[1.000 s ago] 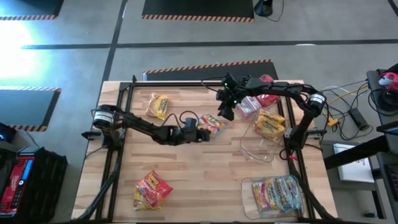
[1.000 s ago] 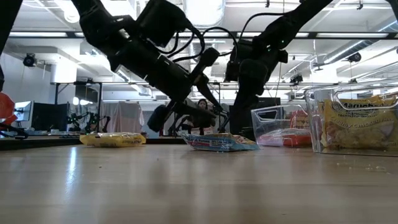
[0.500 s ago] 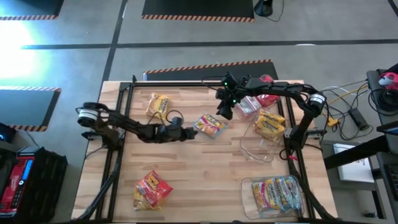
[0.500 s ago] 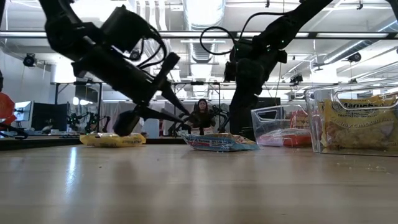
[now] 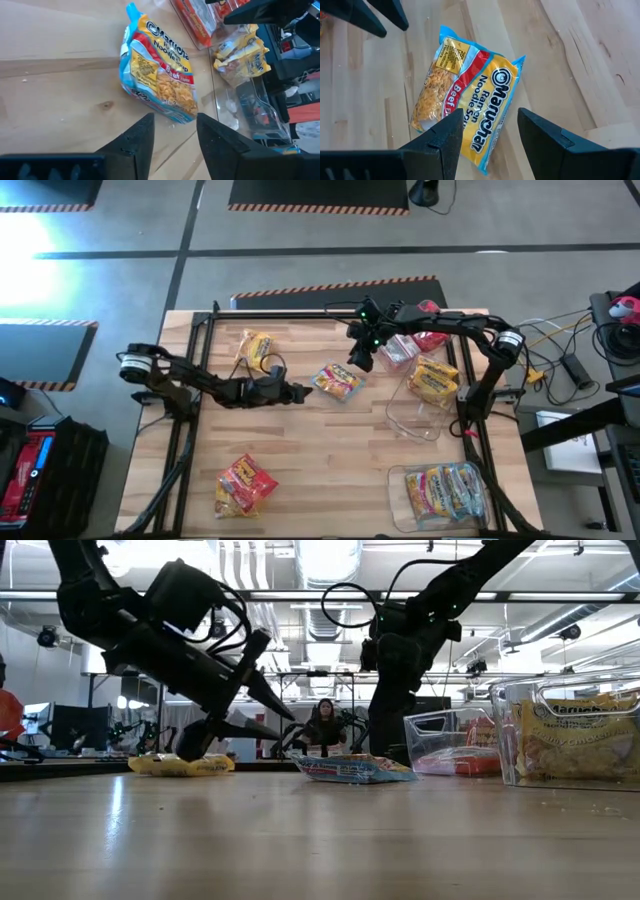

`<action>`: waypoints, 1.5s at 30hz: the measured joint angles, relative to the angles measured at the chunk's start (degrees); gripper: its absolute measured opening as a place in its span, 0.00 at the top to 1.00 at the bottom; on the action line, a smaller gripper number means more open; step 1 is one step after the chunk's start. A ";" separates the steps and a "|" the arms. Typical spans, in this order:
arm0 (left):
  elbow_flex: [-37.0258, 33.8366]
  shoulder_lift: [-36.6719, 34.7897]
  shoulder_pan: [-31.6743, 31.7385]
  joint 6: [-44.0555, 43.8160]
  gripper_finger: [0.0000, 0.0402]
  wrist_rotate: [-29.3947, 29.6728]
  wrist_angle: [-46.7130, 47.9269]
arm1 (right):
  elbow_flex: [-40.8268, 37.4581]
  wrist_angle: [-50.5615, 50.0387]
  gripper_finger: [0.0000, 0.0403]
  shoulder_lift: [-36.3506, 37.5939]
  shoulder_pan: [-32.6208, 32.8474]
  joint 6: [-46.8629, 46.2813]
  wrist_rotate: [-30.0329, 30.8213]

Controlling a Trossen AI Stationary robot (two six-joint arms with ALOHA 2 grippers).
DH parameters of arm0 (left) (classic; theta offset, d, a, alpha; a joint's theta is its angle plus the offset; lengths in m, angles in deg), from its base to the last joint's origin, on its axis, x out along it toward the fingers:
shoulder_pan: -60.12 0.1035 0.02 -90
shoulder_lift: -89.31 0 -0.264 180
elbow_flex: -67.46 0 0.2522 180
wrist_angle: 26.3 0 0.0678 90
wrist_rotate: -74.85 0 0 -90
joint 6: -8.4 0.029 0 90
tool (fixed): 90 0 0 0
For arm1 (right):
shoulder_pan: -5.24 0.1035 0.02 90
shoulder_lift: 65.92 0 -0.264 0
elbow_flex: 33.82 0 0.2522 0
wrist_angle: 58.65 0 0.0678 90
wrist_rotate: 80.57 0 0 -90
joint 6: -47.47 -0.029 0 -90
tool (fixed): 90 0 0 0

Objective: Sort Maruchan noodles
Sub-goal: Put the blue noodle pack into the bottom transparent bin

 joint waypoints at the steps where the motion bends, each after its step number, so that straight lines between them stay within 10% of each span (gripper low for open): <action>1: 0.56 0.58 0.02 0.07 0.66 0.00 0.00 | 0.00 -0.02 0.56 0.00 0.00 0.02 0.01; 45: 19.87 20.01 -0.05 -21.31 0.67 3.34 1.08 | -1.97 -0.39 0.56 0.09 -1.37 -3.30 -3.92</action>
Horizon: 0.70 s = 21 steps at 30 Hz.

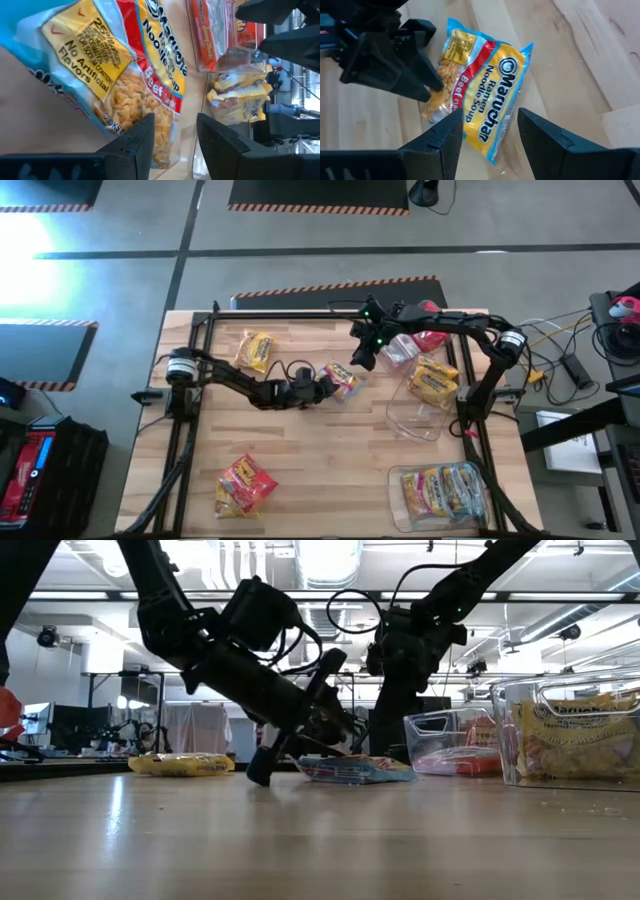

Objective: Sort Maruchan noodles
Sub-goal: Put the blue noodle pack into the bottom transparent bin

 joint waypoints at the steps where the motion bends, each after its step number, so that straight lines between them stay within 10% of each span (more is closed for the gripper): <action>1: -0.03 -0.29 -0.01 -0.09 0.67 -0.05 0.50 | -0.02 -0.02 0.56 0.00 -0.01 -0.12 -0.47; 21: -3.59 -1.18 -0.27 0.20 0.67 -6.37 1.30 | 0.97 0.75 0.56 -0.33 0.01 -7.25 -6.87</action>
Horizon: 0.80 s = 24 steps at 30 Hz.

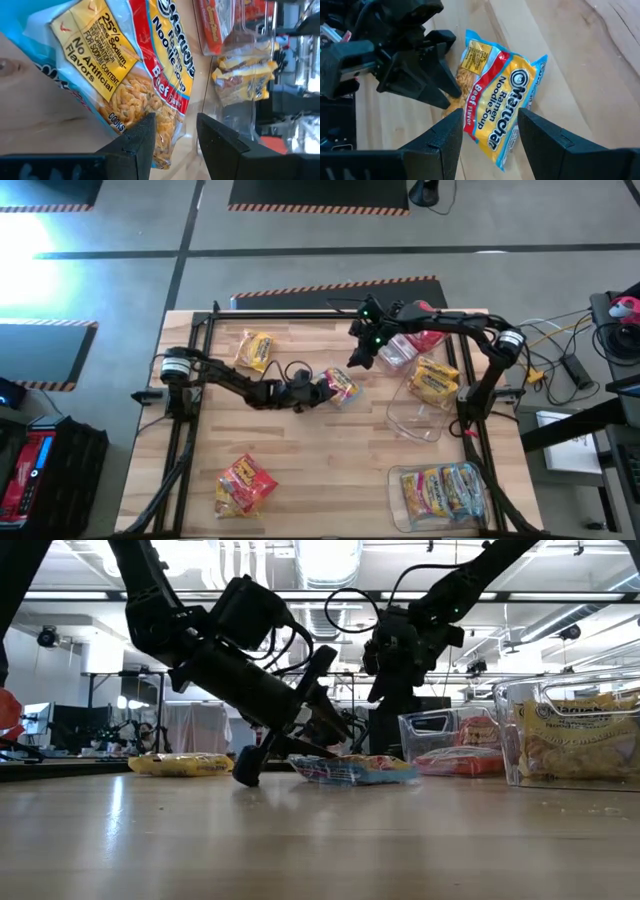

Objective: Sort Maruchan noodles
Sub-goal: Put the blue noodle pack into the bottom transparent bin

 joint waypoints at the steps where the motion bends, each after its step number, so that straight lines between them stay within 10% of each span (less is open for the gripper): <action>1: -0.07 -0.11 -0.01 0.91 0.67 -0.02 -0.05 | 0.52 -0.32 0.56 -0.02 0.00 -0.13 0.01; 24: -0.52 -8.48 0.56 23.60 0.67 3.05 5.13 | 2.73 0.53 0.56 -1.81 3.17 -3.61 -4.70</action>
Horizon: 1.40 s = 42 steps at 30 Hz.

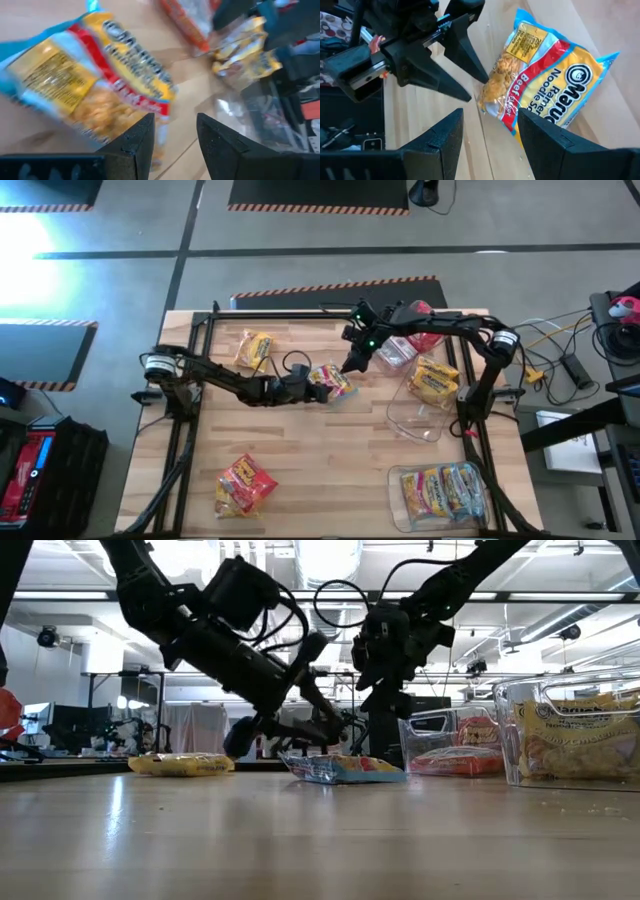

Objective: Sort Maruchan noodles
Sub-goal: Put the blue noodle pack into the bottom transparent bin

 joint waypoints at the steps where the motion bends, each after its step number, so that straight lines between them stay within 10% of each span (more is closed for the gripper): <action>1: 0.00 0.00 0.00 -0.61 0.67 -0.19 1.11 | -0.08 0.01 0.56 -0.18 0.01 0.00 -0.03; 42: 0.28 0.79 0.17 -7.15 0.67 -0.29 18.48 | -2.83 6.86 0.56 -2.72 1.49 -3.82 2.17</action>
